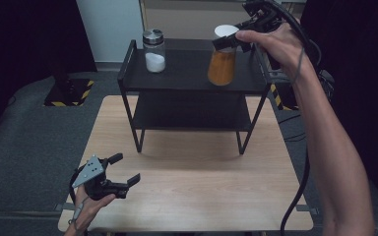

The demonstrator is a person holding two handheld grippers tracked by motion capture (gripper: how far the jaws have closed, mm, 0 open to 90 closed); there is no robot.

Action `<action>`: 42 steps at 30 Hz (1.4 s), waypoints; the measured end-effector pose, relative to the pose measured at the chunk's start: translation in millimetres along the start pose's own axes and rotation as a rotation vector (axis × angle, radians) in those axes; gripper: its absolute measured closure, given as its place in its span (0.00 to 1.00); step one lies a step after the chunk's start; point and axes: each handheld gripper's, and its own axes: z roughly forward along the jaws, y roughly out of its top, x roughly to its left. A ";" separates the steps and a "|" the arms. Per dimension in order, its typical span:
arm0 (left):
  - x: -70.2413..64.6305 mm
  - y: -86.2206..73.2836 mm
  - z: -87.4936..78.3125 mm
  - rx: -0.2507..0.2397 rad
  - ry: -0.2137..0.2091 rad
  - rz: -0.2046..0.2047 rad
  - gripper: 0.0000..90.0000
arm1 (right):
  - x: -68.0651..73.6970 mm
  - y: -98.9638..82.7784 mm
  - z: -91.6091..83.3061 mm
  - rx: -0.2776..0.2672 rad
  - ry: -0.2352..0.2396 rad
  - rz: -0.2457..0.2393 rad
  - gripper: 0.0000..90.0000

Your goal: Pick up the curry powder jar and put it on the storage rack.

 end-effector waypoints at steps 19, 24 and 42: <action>2.0 -0.1 0.0 -0.001 -0.002 0.000 0.00 | -11.3 14.0 26.3 0.031 -0.224 0.110 0.38; 2.6 0.1 0.2 0.000 -0.003 0.000 0.00 | -13.8 13.9 31.5 0.045 -0.222 0.117 0.38; 2.6 0.2 0.3 0.001 -0.003 -0.001 0.00 | -25.1 -30.0 17.2 -0.175 -0.177 0.186 0.06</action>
